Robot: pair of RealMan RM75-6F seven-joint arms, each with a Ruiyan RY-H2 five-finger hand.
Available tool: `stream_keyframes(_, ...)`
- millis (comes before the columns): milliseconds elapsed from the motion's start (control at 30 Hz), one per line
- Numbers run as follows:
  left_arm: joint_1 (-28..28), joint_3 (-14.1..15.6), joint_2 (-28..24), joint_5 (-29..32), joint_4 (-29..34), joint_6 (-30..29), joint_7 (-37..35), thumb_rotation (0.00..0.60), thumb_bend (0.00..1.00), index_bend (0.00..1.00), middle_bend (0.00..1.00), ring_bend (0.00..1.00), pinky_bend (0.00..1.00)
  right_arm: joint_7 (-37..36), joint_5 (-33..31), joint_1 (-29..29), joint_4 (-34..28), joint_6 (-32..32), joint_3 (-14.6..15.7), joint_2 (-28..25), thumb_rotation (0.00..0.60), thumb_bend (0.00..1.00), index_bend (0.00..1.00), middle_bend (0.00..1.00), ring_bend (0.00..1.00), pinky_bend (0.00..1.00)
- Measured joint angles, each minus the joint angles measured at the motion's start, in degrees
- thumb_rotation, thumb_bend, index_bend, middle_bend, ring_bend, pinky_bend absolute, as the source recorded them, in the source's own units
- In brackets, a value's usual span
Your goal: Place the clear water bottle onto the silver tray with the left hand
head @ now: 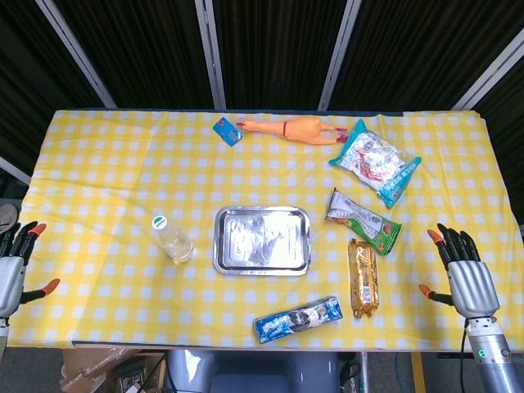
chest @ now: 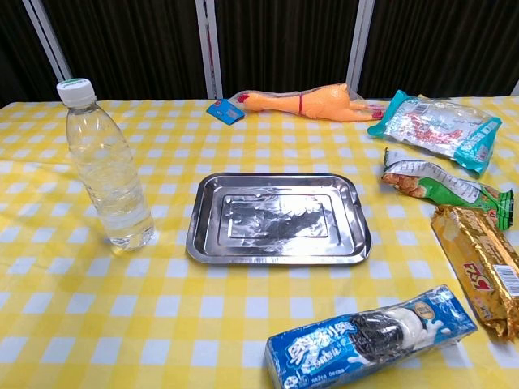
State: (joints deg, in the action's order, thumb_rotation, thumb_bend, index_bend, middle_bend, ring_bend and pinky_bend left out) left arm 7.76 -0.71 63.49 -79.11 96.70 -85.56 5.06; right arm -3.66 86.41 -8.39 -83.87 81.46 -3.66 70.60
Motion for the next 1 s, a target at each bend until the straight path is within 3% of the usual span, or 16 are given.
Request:
stream_keyframes(467, -0.47, -0.14, -0.46, -2.18, 1.97, 0.72, -0.82, 0.600, 0.21, 0.09, 0.06, 0.00, 0.08, -0.63, 0.74, 0.93, -1.29, 1.42, 0.51, -1.30, 0.600, 0.05, 0.11, 0.00, 0.04, 0.00)
stream_keyframes(733, 0.51, -0.40, -0.49, -0.75, 1.50, 4.97, -3.29, 0.600, 0.21, 0.09, 0.07, 0.00, 0.08, -0.73, -0.47, 1.12, -0.74, 0.70, 0.34, -1.48, 0.600, 0.05, 0.11, 0.00, 0.04, 0.00)
stream_keyframes(1000, 1.14, -0.59, -0.63, -1.15, 2.36, 7.20, -11.02, 0.600, 0.16, 0.09, 0.07, 0.00, 0.08, -1.56, 0.07, 1.21, -1.17, 0.57, 0.73, -1.85, 0.600, 0.05, 0.11, 0.00, 0.04, 0.00)
